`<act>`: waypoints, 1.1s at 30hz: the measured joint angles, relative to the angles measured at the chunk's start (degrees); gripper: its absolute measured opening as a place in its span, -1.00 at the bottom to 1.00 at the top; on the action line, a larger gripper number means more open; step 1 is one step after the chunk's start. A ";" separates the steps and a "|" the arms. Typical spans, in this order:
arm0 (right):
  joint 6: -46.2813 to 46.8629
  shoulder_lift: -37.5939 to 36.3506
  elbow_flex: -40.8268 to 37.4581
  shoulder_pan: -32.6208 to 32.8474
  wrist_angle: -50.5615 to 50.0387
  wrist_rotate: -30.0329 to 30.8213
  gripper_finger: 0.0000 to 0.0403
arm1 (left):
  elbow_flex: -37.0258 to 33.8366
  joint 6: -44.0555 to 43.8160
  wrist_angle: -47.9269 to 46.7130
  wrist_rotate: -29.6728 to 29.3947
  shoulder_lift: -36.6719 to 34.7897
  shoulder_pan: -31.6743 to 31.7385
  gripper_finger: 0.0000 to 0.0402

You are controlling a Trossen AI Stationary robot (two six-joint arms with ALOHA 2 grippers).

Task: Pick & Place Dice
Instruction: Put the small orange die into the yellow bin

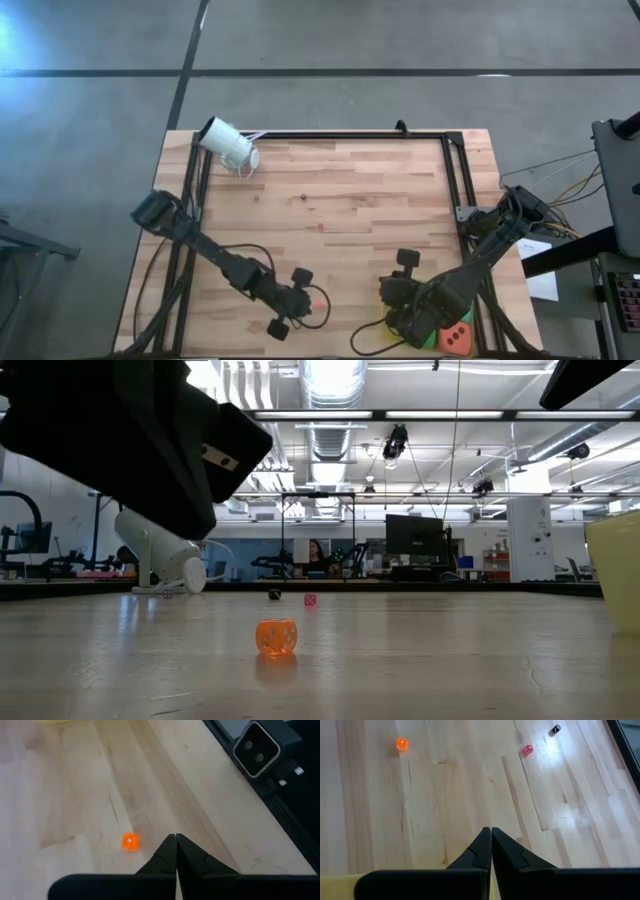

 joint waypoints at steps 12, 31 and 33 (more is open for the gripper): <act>0.00 -0.01 0.00 0.00 0.26 0.11 -0.96 | 2.43 -0.42 2.70 2.40 7.09 0.76 -0.99; -0.50 -0.01 -0.02 -0.02 1.21 0.15 -0.96 | 2.64 1.33 1.10 -0.24 8.38 6.34 -0.99; -0.52 -0.01 -0.02 -0.02 1.21 0.13 -0.96 | 2.64 2.35 0.84 -0.28 8.43 7.29 -0.99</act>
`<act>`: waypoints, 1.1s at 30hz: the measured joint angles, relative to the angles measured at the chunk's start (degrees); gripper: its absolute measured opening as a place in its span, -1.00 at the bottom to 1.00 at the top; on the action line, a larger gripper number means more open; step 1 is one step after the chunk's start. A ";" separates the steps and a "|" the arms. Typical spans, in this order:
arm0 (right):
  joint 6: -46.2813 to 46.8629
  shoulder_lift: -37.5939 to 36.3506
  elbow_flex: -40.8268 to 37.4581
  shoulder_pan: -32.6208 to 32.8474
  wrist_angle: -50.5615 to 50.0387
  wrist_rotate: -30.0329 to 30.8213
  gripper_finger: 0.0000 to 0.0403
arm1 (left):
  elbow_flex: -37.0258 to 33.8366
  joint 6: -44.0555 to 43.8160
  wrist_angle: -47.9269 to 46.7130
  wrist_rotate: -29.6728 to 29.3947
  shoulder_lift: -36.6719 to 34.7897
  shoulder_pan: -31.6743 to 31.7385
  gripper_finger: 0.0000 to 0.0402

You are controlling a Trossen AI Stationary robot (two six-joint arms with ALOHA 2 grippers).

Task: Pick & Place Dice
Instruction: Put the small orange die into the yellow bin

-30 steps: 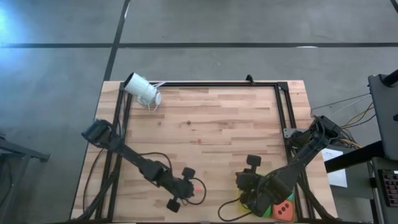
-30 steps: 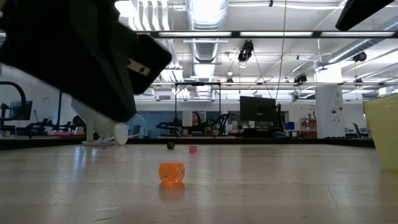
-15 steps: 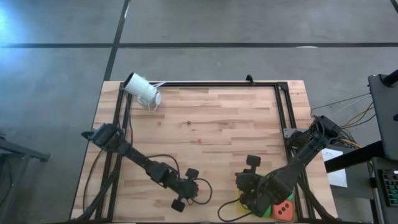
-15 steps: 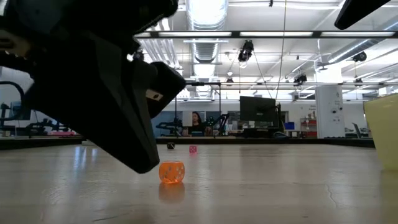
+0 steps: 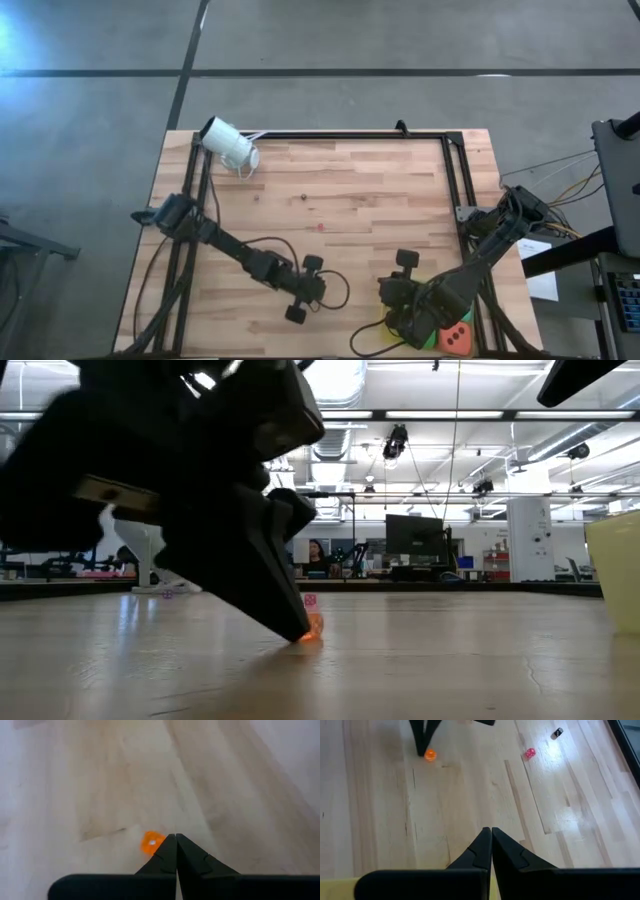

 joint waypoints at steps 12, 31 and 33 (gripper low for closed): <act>-0.15 0.00 0.00 0.00 0.17 0.00 -0.96 | 0.04 5.45 -0.93 -1.50 -0.02 6.56 -0.99; -0.11 0.00 0.00 0.00 0.17 0.00 -0.96 | 0.07 15.37 -1.92 -2.32 -0.07 17.17 -0.99; -0.15 0.00 0.00 0.01 0.17 0.47 -0.96 | 0.04 15.33 -2.09 -2.46 -0.34 17.52 -0.99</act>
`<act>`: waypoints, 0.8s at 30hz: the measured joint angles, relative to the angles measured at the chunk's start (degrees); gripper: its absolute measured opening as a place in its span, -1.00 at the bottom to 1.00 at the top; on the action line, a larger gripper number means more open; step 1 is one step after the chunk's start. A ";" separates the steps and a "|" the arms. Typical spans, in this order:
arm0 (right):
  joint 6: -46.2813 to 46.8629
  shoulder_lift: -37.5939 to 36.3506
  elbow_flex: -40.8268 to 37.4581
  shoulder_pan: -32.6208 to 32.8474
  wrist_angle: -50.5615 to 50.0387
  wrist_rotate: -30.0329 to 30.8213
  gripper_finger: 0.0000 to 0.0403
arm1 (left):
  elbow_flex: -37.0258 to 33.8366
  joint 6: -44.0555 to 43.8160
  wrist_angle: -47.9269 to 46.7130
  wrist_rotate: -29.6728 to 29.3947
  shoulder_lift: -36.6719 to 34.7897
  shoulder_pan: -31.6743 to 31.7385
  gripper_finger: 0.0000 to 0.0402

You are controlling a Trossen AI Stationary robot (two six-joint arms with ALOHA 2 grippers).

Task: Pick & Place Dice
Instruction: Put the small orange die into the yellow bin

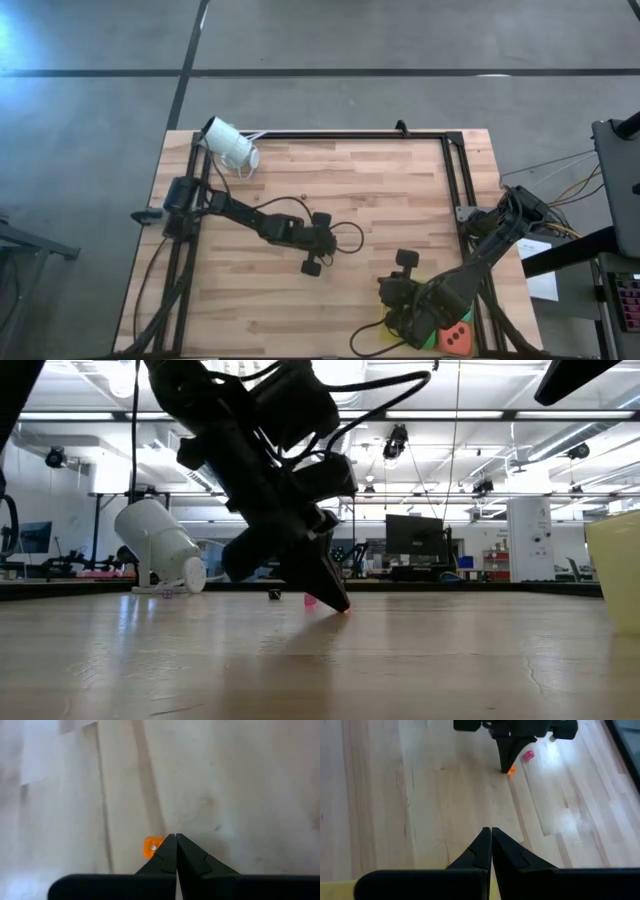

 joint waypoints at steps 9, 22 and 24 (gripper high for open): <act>0.90 0.00 0.00 -1.96 0.00 0.43 -0.96 | -0.13 -0.17 -6.23 -3.21 -8.13 -3.53 -0.99; -11.64 -1.71 -0.40 -13.17 5.70 -7.49 -0.96 | -3.39 -3.22 -18.13 -20.59 -27.98 -15.76 -0.99; -14.81 -1.90 -0.53 -14.75 8.64 -9.79 -0.96 | -5.04 -3.72 -18.14 -21.86 -31.08 -17.42 -0.99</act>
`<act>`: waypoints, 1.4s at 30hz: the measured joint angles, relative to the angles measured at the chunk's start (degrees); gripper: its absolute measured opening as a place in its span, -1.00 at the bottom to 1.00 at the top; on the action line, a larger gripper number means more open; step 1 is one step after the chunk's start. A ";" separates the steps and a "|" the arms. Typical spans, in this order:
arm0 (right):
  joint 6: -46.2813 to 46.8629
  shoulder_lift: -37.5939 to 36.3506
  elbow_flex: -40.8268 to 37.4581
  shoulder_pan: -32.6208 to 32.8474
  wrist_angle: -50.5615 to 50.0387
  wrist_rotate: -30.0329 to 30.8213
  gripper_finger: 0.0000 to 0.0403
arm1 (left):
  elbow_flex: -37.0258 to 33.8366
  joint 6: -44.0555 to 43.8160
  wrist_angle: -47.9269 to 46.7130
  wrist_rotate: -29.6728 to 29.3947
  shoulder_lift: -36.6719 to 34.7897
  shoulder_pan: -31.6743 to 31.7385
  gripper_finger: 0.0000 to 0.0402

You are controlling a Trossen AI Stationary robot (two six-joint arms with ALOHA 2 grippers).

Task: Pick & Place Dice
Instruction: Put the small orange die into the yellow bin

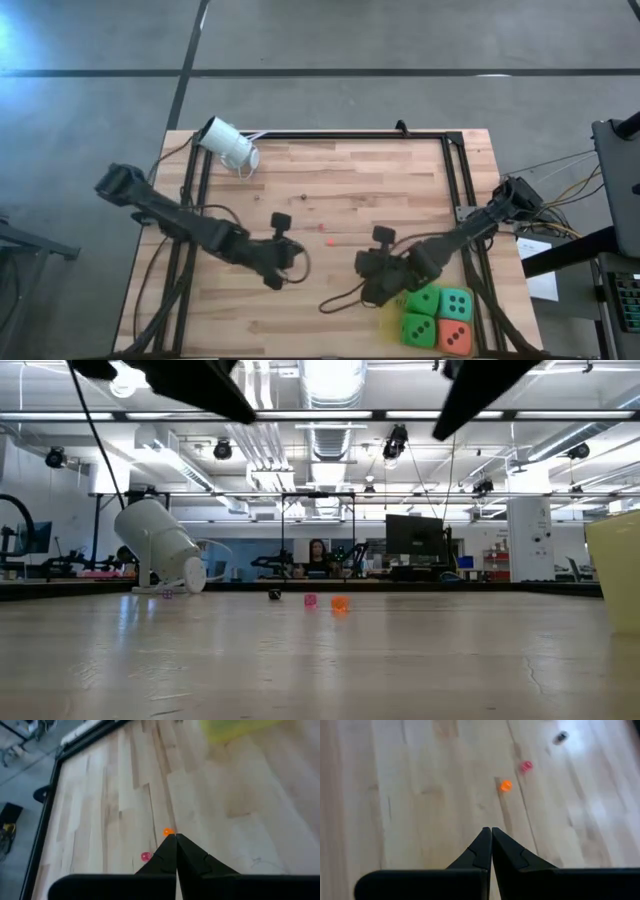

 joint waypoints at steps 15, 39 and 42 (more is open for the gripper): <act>-8.03 0.15 -2.82 -16.29 17.34 -14.53 -0.96 | -11.25 -5.19 -0.01 -6.58 -17.90 -3.95 -0.99; -2.93 3.78 -3.17 -19.71 17.51 -18.47 -0.31 | -11.96 -5.97 0.23 -6.75 -20.35 -4.06 -0.99; -2.94 5.82 -2.74 -19.63 17.22 -18.55 -0.24 | -11.96 -6.01 0.28 -6.73 -20.35 -4.06 -0.99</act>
